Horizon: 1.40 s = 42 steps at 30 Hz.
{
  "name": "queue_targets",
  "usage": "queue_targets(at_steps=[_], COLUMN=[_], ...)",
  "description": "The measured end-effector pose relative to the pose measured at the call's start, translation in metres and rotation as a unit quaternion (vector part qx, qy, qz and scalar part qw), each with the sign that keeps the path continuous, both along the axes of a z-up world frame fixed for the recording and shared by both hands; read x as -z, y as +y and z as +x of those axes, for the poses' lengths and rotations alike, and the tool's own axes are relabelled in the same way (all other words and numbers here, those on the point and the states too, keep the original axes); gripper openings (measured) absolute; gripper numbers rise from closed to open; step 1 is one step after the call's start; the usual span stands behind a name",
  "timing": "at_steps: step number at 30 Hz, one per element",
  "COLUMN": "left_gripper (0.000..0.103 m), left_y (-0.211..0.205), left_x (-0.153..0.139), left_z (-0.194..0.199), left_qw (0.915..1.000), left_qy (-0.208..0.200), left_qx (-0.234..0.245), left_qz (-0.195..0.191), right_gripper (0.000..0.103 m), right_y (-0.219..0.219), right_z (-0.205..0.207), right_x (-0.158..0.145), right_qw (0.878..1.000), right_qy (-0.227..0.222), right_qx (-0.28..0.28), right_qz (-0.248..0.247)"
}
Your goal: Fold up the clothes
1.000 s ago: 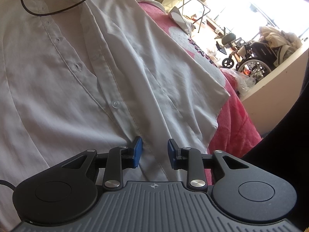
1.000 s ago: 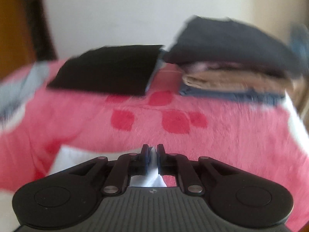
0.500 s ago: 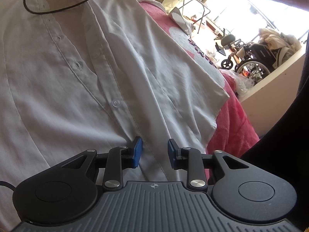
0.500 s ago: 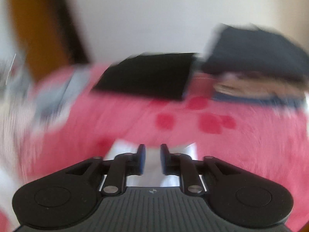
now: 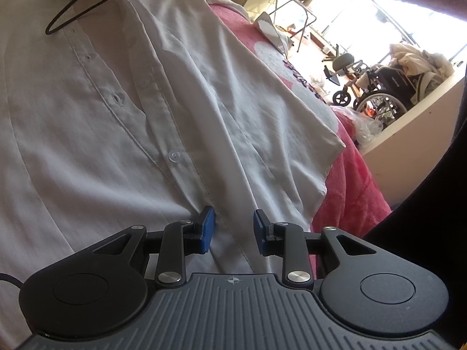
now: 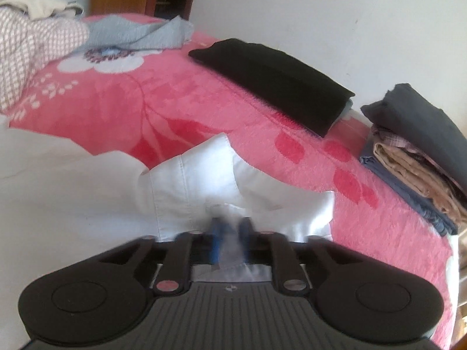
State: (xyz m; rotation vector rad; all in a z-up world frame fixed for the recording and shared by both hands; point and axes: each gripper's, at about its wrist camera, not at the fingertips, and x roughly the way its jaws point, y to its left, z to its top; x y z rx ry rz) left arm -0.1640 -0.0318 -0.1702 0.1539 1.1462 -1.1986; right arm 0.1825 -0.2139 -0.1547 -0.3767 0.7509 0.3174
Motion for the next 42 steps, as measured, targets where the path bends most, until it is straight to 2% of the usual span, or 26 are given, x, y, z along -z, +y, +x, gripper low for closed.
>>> queue_targets(at_steps=[1,5,11,13,16,17,19,20,22,25,27,30,32,35,39,42], left_gripper=[0.028,0.028,0.028,0.028,0.028,0.028,0.028,0.028,0.028,0.028,0.028,0.028,0.028,0.028,0.029,0.029], left_y=[0.0,-0.001,-0.002,-0.002,-0.003,-0.003,-0.003,-0.003,-0.004,-0.003,-0.002,-0.001,0.0,0.001,0.002,0.002], left_x=[0.0,0.0,-0.001,-0.001,-0.002,-0.002,-0.002,-0.002,-0.002,-0.001,-0.001,0.0,0.0,0.0,0.0,0.0], left_z=[0.0,0.0,-0.001,-0.002,-0.004,-0.004,-0.005,-0.005,-0.006,-0.007,-0.007,-0.006,-0.006,-0.007,-0.007,-0.007], left_qw=[1.0,1.0,1.0,1.0,1.0,1.0,1.0,1.0,1.0,0.9999,0.9998,0.9998,0.9998,0.9998,0.9997,0.9997], left_qy=[0.0,-0.001,-0.002,-0.002,-0.002,-0.002,-0.002,-0.002,-0.003,-0.005,-0.006,-0.004,-0.003,-0.004,-0.006,-0.005], left_qx=[0.0,0.001,0.001,0.001,0.001,0.001,0.002,0.002,0.004,0.008,0.011,0.011,0.011,0.011,0.013,0.012], left_qz=[0.0,-0.001,0.001,0.001,0.001,0.0,-0.001,-0.002,-0.005,-0.01,-0.013,-0.016,-0.017,-0.019,-0.02,-0.02], right_gripper=[0.003,0.003,0.003,0.003,0.005,0.006,0.016,0.017,0.018,0.018,0.018,0.018,0.018,0.018,0.018,0.018], right_y=[-0.003,-0.021,-0.049,-0.051,-0.05,-0.05,-0.05,-0.051,-0.059,-0.058,-0.047,-0.026,-0.012,0.0,0.007,0.007], right_z=[0.0,-0.004,0.007,0.016,0.031,0.035,0.04,0.038,0.024,-0.004,-0.027,-0.065,-0.085,-0.097,-0.098,-0.096], right_x=[-0.001,-0.014,-0.033,-0.029,-0.01,-0.003,0.006,0.006,-0.006,-0.034,-0.05,-0.058,-0.052,-0.032,-0.014,-0.008], right_qw=[1.0,0.998,0.977,0.97,0.963,0.962,0.961,0.96,0.956,0.963,0.974,0.982,0.988,0.994,0.998,0.999], right_qy=[-0.002,-0.017,-0.018,-0.01,0.015,0.025,0.04,0.041,0.016,-0.001,0.005,0.033,0.047,0.053,0.047,0.047], right_qx=[0.003,0.024,0.062,0.073,0.104,0.118,0.145,0.155,0.159,0.124,0.085,0.034,0.01,0.004,0.0,-0.005], right_qz=[0.006,0.063,0.203,0.232,0.25,0.246,0.233,0.23,0.247,0.24,0.212,0.185,0.149,0.09,0.028,0.001])
